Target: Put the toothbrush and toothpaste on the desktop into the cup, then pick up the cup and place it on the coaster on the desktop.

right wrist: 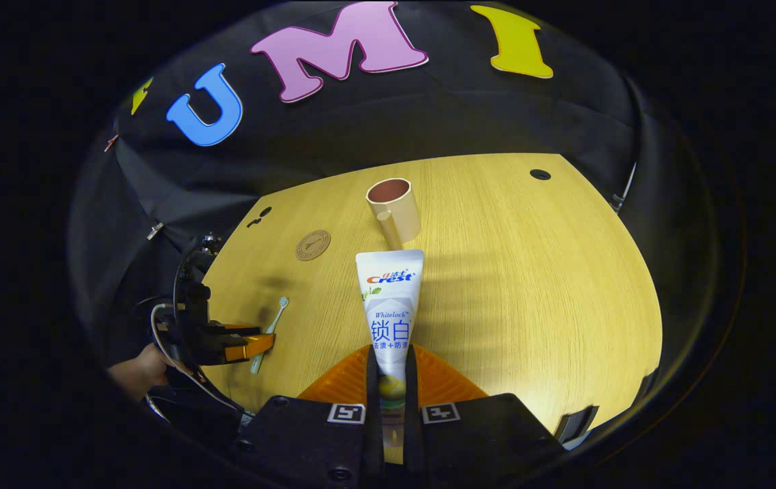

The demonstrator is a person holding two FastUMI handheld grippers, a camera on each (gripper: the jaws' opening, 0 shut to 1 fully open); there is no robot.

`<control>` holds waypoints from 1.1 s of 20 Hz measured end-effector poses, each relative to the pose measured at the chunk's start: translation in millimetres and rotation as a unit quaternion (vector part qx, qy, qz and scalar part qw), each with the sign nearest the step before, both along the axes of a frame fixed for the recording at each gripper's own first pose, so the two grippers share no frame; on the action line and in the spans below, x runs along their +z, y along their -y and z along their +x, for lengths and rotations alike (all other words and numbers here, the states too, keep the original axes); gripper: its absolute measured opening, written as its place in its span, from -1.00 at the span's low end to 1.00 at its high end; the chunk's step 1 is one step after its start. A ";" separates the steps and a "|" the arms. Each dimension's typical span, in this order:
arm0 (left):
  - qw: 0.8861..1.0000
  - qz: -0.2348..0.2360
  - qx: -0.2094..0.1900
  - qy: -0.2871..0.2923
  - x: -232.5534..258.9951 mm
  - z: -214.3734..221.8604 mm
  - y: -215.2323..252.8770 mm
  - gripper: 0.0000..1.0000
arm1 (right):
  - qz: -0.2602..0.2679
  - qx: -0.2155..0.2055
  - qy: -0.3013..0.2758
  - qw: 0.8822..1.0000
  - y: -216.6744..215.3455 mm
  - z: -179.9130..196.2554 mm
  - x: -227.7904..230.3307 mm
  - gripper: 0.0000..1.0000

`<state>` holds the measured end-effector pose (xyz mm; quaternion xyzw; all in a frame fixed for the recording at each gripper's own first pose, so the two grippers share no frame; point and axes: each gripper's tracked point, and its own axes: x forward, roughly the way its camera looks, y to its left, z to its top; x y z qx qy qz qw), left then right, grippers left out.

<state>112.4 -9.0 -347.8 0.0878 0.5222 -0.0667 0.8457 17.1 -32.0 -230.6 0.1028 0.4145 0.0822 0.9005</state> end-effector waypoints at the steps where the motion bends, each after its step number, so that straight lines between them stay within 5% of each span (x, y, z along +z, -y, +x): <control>1: 1.000 0.000 0.005 -0.007 0.3 0.6 0.7 -0.07 | 0.001 0.003 0.001 1.000 -2.5 2.4 -0.5 -0.70; 6: 0.999 0.011 0.004 -0.035 -1.9 0.0 7.6 -0.67 | 0.009 0.018 0.012 1.000 -11.4 17.1 2.5 -0.70; 15: 1.000 -0.012 0.021 -0.019 -1.2 0.1 12.5 -0.87 | 0.010 0.026 0.069 0.997 -8.0 62.3 27.0 -0.70; 22: 0.996 -0.039 0.033 0.073 26.8 12.9 17.3 -0.87 | 0.007 0.017 0.141 0.990 -5.3 126.1 77.0 -0.70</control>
